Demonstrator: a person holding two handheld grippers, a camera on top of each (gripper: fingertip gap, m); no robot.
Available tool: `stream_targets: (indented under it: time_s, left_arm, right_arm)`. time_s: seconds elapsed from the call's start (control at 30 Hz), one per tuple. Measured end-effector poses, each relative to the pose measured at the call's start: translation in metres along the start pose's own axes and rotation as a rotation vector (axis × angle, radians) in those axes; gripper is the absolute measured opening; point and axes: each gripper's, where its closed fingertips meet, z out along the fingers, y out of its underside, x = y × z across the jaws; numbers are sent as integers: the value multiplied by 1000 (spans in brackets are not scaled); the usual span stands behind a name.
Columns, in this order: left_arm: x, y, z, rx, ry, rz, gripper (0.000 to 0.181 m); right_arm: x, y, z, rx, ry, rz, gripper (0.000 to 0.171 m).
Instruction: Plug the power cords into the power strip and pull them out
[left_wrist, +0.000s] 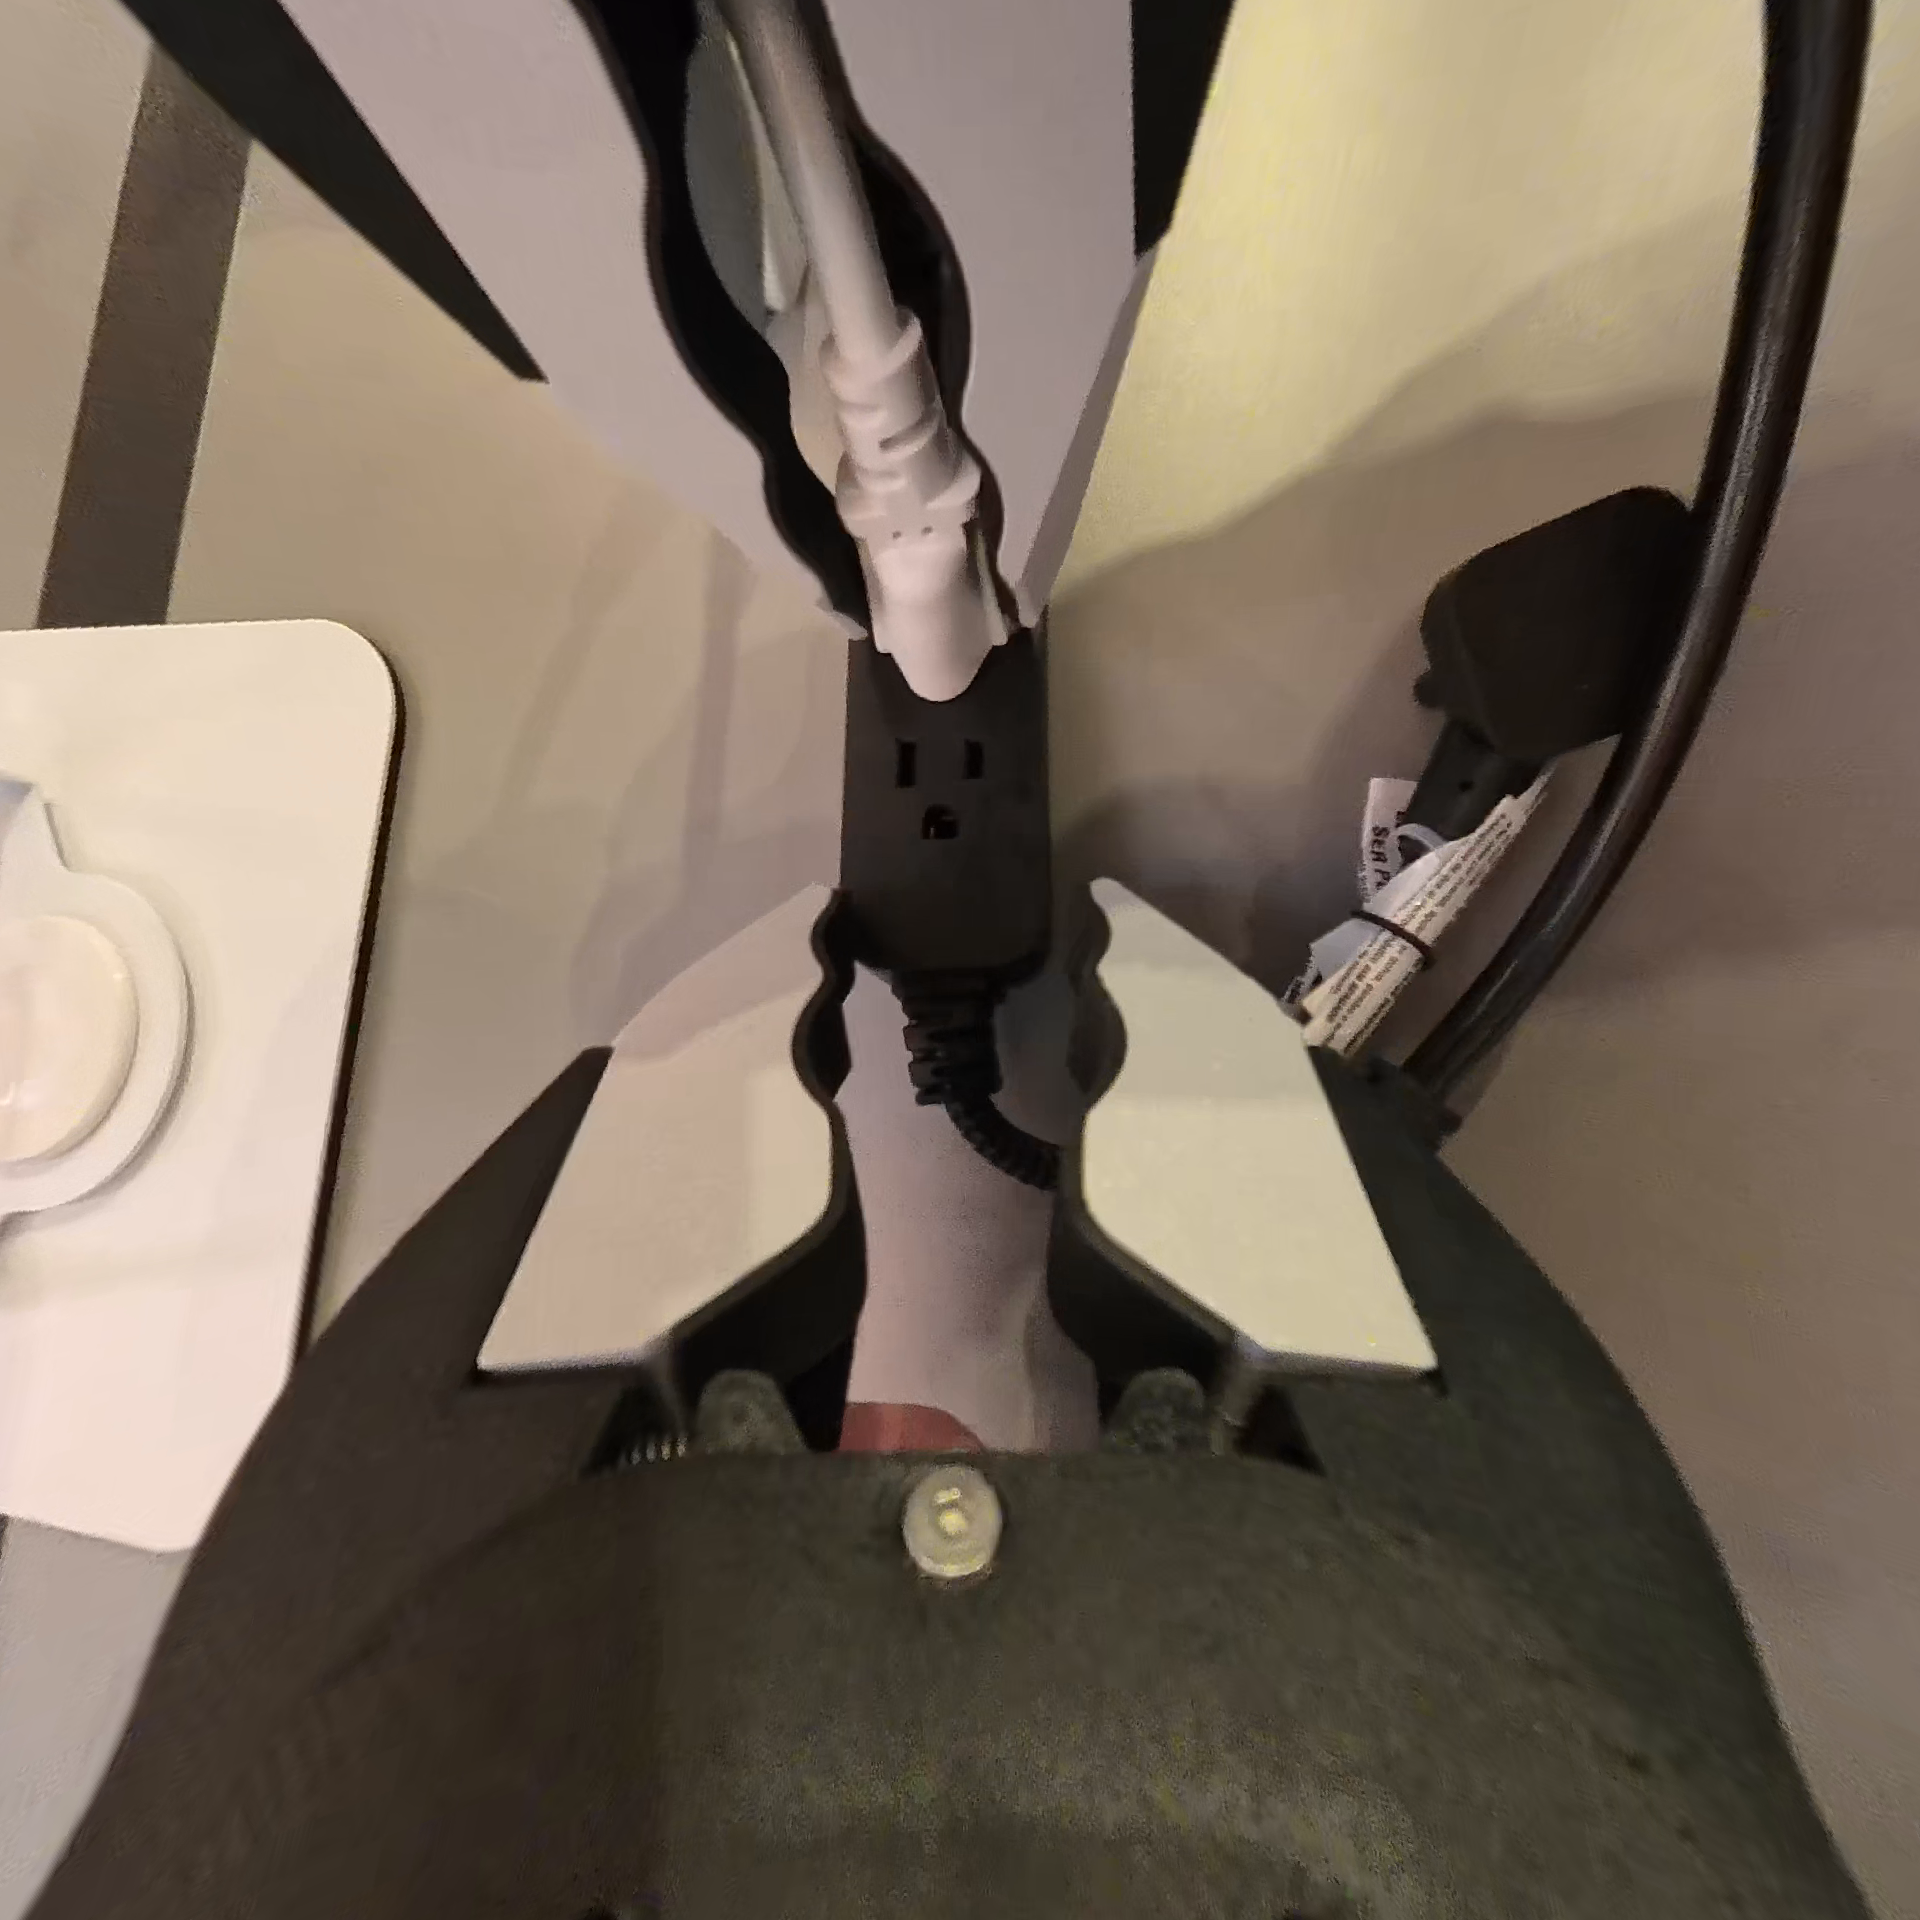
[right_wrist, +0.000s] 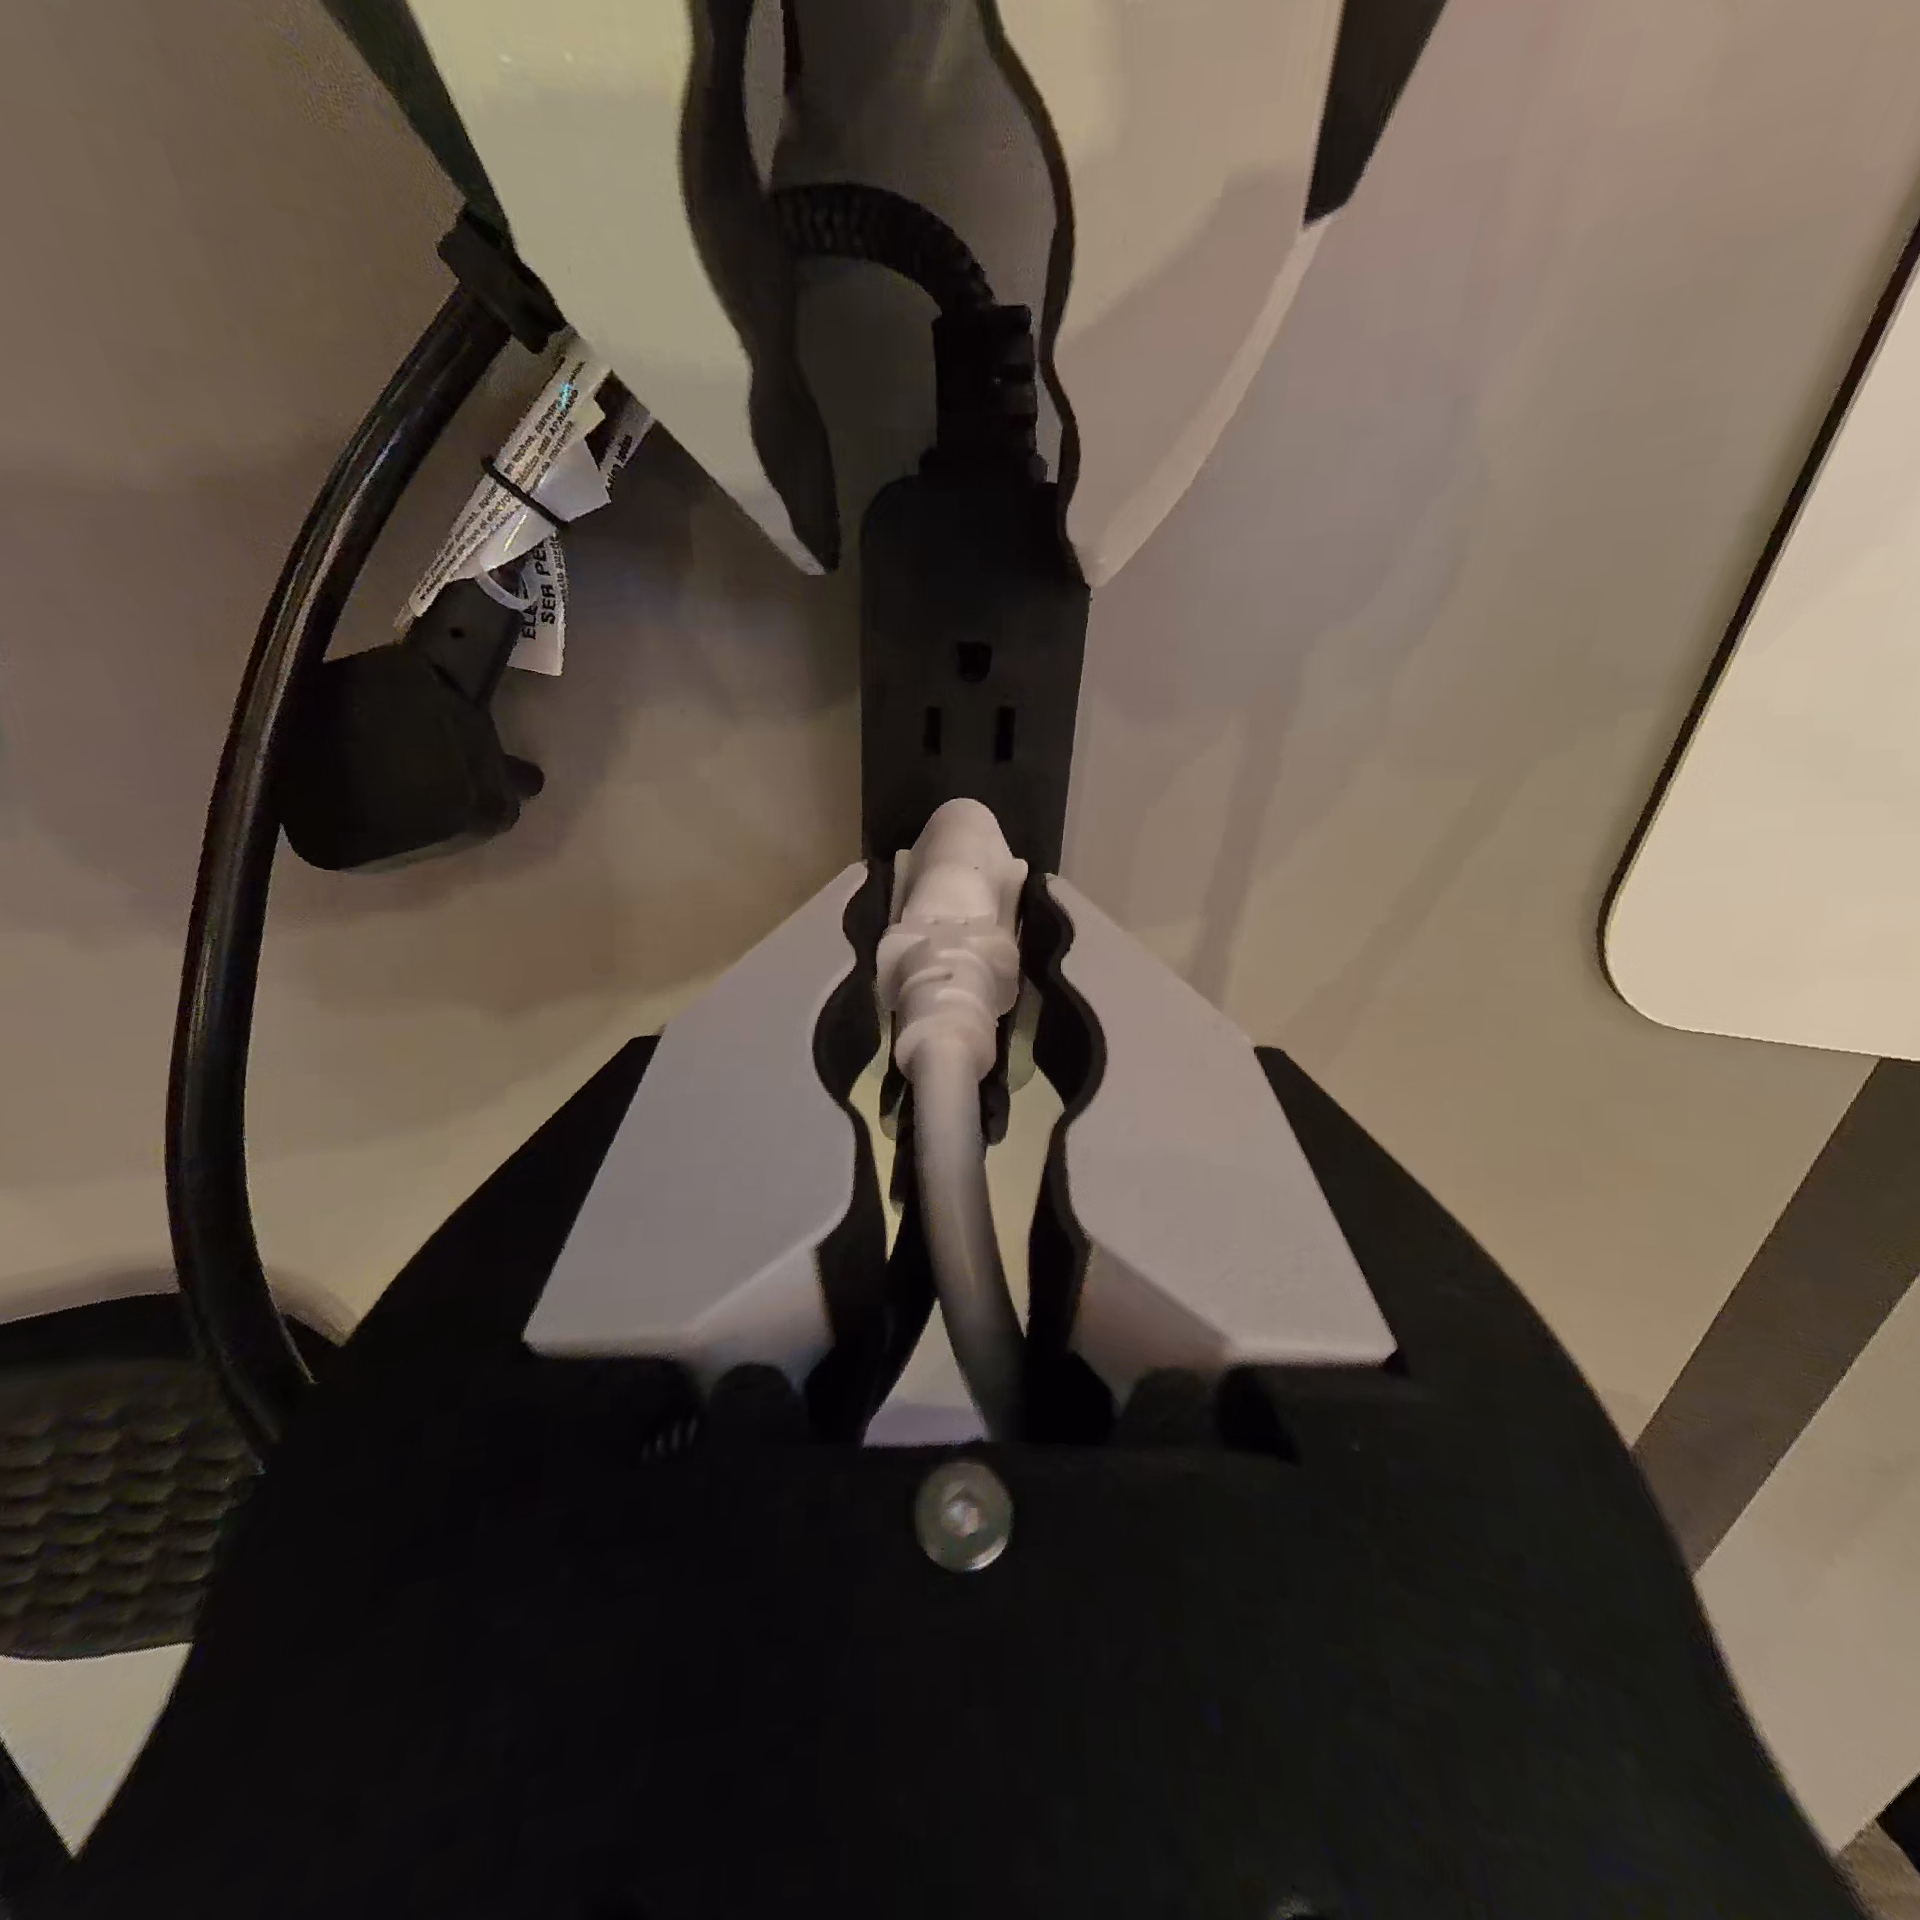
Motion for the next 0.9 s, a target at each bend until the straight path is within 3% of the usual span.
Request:
stream_targets:
  time_s: [0.17, 0.3, 0.4, 0.9]
  left_arm:
    - [-1, 4, 2, 41, 20, -61, 37]
    - [7, 17, 12, -8, 34, -70, 50]
    - [6, 13, 17, 4, 39, -108, 42]
    - [5, 2, 17, 113, -1, -192, 43]
  right_arm:
    - [-1, -2, 1, -18, 8, -48, 23]
    - [-3, -3, 1, -12, 7, -72, 23]
    - [-3, -3, 1, -18, 11, -84, 23]
    - [-4, -4, 1, -12, 26, -106, 23]
